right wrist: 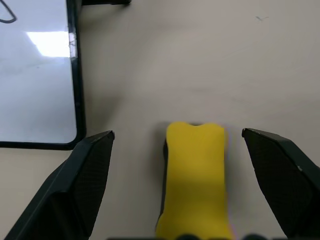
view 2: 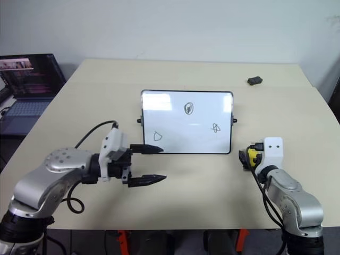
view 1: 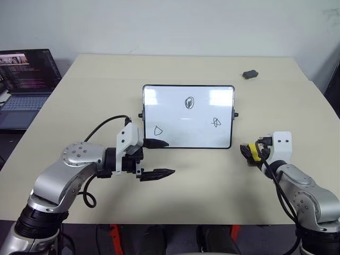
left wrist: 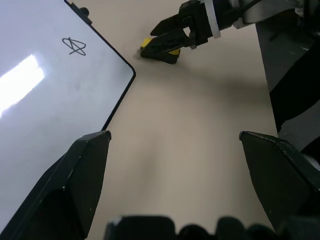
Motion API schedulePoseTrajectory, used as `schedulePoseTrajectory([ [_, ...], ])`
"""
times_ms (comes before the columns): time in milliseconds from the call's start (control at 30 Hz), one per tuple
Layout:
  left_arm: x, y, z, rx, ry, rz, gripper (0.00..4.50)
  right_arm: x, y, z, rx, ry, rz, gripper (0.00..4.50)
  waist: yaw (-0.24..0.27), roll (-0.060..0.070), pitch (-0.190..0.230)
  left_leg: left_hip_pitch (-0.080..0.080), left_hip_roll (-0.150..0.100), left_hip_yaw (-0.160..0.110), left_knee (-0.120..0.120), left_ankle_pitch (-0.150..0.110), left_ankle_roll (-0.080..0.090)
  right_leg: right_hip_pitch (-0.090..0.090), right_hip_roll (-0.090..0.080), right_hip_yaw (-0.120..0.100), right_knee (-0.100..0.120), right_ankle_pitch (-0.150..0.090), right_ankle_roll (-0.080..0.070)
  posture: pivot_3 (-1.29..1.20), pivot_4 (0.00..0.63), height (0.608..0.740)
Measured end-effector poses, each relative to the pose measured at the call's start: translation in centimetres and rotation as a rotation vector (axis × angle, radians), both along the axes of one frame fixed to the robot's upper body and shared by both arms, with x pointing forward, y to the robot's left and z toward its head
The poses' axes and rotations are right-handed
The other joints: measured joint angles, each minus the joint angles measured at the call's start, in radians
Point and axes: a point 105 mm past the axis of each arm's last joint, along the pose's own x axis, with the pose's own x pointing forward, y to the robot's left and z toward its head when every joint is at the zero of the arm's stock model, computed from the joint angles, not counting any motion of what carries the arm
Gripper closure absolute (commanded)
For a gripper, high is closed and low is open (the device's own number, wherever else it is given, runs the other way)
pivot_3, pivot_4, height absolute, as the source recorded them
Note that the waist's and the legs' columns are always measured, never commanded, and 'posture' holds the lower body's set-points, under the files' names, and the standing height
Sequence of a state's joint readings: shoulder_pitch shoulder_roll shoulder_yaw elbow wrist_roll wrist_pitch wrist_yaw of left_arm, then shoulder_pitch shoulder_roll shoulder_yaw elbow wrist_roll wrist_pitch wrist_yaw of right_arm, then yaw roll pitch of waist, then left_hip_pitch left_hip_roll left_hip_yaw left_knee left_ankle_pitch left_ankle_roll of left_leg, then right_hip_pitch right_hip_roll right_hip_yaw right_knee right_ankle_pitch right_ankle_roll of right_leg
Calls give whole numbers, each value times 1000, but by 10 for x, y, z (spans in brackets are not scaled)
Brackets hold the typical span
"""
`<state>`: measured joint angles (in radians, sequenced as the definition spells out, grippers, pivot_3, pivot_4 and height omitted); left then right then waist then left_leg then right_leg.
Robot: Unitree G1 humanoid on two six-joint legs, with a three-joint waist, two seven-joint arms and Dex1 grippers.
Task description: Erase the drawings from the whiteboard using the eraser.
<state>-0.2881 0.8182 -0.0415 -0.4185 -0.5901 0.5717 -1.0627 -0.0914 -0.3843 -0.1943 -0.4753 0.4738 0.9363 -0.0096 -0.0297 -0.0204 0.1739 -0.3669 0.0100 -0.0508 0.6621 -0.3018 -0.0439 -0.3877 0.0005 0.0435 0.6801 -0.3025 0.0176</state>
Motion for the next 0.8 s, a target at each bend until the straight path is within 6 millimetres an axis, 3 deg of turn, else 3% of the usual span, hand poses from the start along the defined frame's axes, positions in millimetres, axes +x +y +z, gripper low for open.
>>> schedulePoseTrajectory([
  [467,4,-9,-2,1,-13,-32,0,7,-8,-14,3,26,-42,38,-1,0,0,0,0,0,0,0,0,0,0,0,0,0,0,0,150,740],
  [567,5,-9,-3,2,-11,-31,0,8,-9,-17,0,32,-54,676,-1,0,0,0,0,0,0,0,0,0,0,0,0,0,0,0,150,740],
  [800,5,-9,-3,4,-9,-26,0,8,-9,-18,15,25,-62,3090,-1,0,0,0,0,0,0,0,0,0,0,0,0,0,0,0,150,740],
])
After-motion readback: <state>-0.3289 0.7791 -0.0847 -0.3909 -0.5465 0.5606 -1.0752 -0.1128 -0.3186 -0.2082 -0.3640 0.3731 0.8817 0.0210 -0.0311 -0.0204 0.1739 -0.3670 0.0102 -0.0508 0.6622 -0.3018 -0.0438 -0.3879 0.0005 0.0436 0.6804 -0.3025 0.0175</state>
